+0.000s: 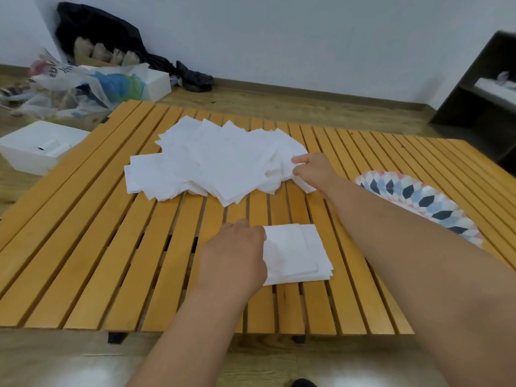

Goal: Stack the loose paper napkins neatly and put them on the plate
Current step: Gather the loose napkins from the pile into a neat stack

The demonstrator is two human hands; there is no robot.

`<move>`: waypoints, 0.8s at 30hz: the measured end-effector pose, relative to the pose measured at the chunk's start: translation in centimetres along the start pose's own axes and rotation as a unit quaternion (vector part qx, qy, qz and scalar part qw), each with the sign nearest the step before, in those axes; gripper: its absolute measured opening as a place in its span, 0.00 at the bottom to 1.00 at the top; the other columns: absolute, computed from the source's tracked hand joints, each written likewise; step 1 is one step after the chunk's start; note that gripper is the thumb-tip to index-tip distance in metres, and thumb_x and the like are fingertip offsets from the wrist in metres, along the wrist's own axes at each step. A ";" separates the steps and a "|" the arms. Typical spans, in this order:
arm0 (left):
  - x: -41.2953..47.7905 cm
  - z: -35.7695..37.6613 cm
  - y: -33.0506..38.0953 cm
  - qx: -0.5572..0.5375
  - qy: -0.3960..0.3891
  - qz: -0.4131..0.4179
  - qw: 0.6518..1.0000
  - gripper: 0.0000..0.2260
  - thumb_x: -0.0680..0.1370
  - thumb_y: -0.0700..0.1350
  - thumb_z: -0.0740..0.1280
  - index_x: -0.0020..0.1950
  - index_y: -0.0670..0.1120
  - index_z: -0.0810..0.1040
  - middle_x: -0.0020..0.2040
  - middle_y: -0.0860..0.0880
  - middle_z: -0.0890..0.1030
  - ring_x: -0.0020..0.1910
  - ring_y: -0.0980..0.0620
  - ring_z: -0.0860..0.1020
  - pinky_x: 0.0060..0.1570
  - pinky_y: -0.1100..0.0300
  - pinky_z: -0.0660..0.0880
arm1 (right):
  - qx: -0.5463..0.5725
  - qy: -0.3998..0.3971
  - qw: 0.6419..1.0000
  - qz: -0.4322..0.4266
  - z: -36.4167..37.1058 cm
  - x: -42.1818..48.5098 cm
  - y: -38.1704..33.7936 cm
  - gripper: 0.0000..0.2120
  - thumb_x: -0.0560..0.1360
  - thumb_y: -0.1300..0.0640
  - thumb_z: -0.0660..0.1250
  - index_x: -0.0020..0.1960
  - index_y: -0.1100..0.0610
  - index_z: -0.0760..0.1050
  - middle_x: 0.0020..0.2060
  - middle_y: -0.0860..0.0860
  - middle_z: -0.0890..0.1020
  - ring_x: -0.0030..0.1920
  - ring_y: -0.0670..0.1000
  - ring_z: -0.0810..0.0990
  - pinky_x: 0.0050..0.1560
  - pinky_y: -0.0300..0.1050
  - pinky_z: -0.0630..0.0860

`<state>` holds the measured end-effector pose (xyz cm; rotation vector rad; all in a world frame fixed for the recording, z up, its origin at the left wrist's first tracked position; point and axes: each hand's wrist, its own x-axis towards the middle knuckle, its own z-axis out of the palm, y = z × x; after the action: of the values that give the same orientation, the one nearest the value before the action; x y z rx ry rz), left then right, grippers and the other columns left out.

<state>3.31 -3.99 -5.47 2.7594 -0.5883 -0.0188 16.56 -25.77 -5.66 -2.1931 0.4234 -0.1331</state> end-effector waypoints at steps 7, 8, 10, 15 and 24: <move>0.0 -0.2 0.2 0.004 -0.013 -0.012 1.000 0.17 0.77 0.43 0.63 0.66 0.53 0.71 0.60 0.54 0.73 0.59 0.54 0.71 0.37 0.64 0.66 | 0.084 0.154 0.983 -0.062 -2.8 -1.7 -3.5 0.09 0.72 0.67 0.66 0.48 0.57 0.81 0.43 0.49 0.81 0.48 0.50 0.79 0.41 0.36 0.74; 0.0 -0.2 0.3 0.006 -0.017 -0.012 1.000 0.17 0.77 0.42 0.63 0.66 0.54 0.71 0.60 0.54 0.73 0.59 0.54 0.71 0.34 0.65 0.64 | 0.093 0.174 0.978 -0.063 -3.2 -1.9 -3.9 0.09 0.72 0.67 0.66 0.44 0.55 0.80 0.40 0.46 0.80 0.44 0.48 0.79 0.38 0.34 0.73; 0.0 -0.3 0.3 0.012 -0.025 -0.012 1.000 0.18 0.77 0.42 0.63 0.66 0.54 0.71 0.60 0.54 0.73 0.59 0.54 0.71 0.32 0.65 0.63 | 0.110 0.199 0.972 -0.065 -4.1 -2.6 -4.5 0.10 0.72 0.67 0.66 0.40 0.52 0.77 0.38 0.45 0.79 0.42 0.46 0.77 0.36 0.34 0.72; -0.1 -0.6 0.1 0.019 -0.016 0.001 1.000 0.19 0.78 0.45 0.62 0.69 0.54 0.68 0.62 0.54 0.72 0.61 0.54 0.71 0.45 0.62 0.71 | 0.144 0.187 0.969 -0.079 -6.0 -6.8 -5.7 0.12 0.73 0.64 0.68 0.39 0.48 0.76 0.41 0.44 0.78 0.47 0.48 0.78 0.46 0.43 0.79; 0.4 -4.4 1.2 -0.667 -0.069 -0.181 0.719 0.15 0.77 0.56 0.64 0.60 0.51 0.74 0.56 0.47 0.82 0.54 0.48 0.81 0.56 0.46 0.77 | 0.324 0.052 0.944 -0.041 -6.3 -17.7 -4.1 0.08 0.74 0.65 0.68 0.48 0.53 0.78 0.45 0.47 0.80 0.43 0.47 0.80 0.38 0.40 0.80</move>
<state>3.56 -3.89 -0.85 1.3686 0.0447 -0.5210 -0.53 -22.11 2.39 -1.5557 0.2911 -0.3803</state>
